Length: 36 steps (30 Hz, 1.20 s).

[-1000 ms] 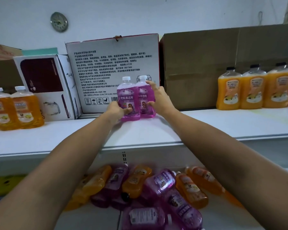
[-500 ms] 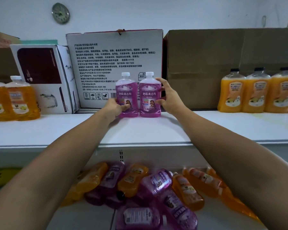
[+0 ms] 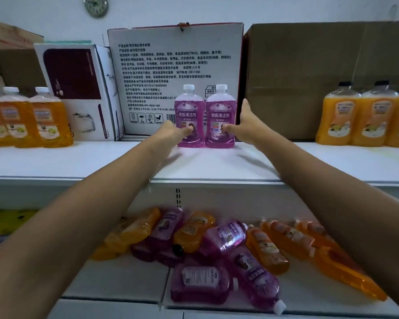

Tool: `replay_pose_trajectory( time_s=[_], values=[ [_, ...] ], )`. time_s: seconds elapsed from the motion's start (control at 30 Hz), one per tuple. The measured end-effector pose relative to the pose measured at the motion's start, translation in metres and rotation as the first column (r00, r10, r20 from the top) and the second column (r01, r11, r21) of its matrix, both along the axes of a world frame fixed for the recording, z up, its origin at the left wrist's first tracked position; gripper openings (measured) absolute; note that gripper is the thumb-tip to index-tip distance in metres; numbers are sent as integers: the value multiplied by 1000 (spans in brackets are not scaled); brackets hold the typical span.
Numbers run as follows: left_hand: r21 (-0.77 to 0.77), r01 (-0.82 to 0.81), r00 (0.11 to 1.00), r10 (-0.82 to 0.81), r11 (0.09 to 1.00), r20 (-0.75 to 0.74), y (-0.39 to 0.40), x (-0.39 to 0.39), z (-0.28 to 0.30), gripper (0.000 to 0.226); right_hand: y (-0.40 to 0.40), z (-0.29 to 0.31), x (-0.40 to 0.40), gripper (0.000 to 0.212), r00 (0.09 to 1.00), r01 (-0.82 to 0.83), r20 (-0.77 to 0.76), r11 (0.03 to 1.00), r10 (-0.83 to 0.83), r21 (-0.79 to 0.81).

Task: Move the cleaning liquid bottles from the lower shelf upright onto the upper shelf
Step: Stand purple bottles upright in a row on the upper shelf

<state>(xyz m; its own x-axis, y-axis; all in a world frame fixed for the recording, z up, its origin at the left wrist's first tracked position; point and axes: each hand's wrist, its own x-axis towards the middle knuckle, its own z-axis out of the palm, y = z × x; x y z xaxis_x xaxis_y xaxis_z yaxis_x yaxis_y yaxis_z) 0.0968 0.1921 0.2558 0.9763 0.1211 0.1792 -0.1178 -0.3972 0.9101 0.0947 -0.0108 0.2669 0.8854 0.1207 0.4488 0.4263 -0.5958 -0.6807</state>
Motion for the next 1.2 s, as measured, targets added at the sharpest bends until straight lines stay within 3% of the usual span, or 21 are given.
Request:
replay_pose_trajectory(
  time_s=[0.07, 0.17, 0.27, 0.4, 0.5, 0.57, 0.63, 0.77, 0.83, 0.93, 1.07, 1.2],
  values=[
    [-131, 32, 996, -21, 991, 83, 1, -28, 3, 41, 2, 0, -36, 46, 996, -73, 59, 997, 74, -16],
    [-341, 163, 968, -84, 926, 235, 3, -89, -1, 48, -1, -22, -98, 52, 986, -70, 152, 997, 73, -24],
    [-429, 342, 894, -149, 836, 423, 9, -148, -28, 32, -18, -63, -160, 46, 972, -135, 214, 978, 100, 157],
    [-223, 338, 824, -173, 914, 540, -11, -199, -100, 37, -33, -120, -223, 38, 937, -335, 243, 841, 250, 425],
    [-23, 232, 828, -185, 972, 529, -50, -202, -161, 44, -37, -180, -231, 34, 972, -231, 156, 813, 173, 535],
    [147, 225, 847, -268, 963, 460, -76, -189, -201, 42, -41, -228, -225, 36, 998, -60, 6, 880, 65, 471],
    [203, 356, 872, -402, 912, 279, -98, -174, -236, 39, -50, -273, -214, 49, 988, 85, -146, 964, -49, 250],
    [400, 450, 876, -481, 798, -26, -129, -134, -301, 40, -66, -344, -189, 97, 911, 103, -373, 971, -178, -214],
    [524, 443, 881, -462, 728, -102, -134, -118, -321, 46, -65, -364, -181, 101, 906, 177, -348, 962, -242, -206],
    [673, 397, 887, -448, 624, -109, -138, -98, -334, 51, -62, -378, -173, 90, 900, 314, -292, 946, -325, -83],
    [651, 364, 904, -420, 667, -75, -146, -76, -334, 39, -67, -387, -166, 77, 899, 359, -250, 932, -359, -47],
    [711, 335, 895, -444, 618, -36, -148, -65, -339, 42, -73, -389, -167, 74, 916, 345, -232, 938, -328, 36]
  ],
)
